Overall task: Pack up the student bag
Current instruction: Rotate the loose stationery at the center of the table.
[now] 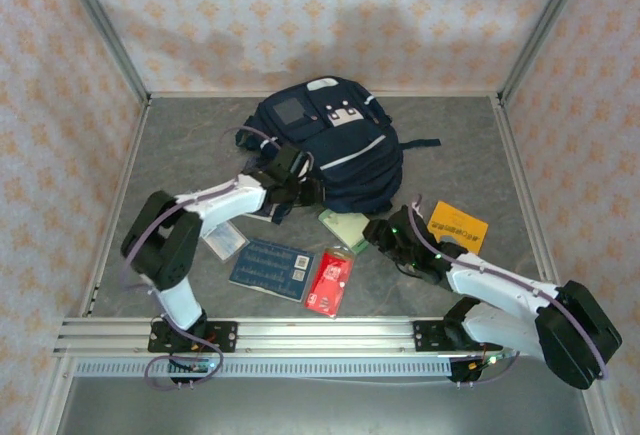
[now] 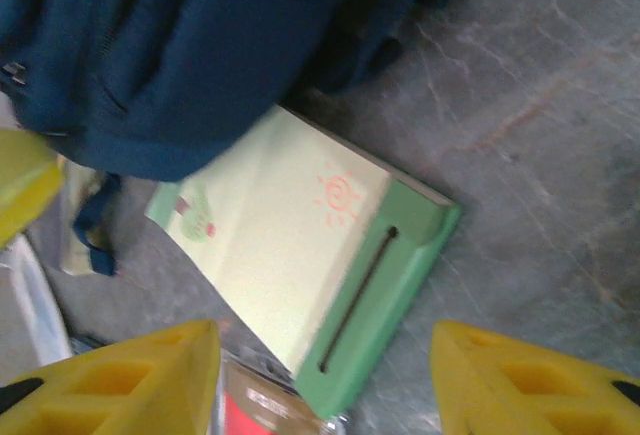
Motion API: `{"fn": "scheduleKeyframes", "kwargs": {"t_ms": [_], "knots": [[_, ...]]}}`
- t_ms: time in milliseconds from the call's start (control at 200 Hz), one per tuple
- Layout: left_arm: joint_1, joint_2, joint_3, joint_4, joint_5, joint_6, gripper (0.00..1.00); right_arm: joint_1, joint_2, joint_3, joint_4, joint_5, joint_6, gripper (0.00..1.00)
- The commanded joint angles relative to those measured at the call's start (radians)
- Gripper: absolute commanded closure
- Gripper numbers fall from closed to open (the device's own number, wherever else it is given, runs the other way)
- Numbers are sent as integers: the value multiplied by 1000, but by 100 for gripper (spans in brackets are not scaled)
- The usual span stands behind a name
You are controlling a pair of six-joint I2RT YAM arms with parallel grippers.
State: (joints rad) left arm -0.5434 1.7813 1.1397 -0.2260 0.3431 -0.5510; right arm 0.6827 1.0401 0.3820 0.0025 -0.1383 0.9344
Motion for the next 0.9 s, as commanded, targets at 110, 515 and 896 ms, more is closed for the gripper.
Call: {"fn": "scheduleKeyframes", "kwargs": {"t_ms": [110,515,896], "knots": [[2,122,57,105,65,-21,69,-41,1,-37,76,23,55,44],[-30,121,-57,182,157,-61,65,-87,-25,-53,23,-30,-34,44],[-79,42,-143,175,185,-66,52,-102,8,-7,-22,-92,-127,35]]}}
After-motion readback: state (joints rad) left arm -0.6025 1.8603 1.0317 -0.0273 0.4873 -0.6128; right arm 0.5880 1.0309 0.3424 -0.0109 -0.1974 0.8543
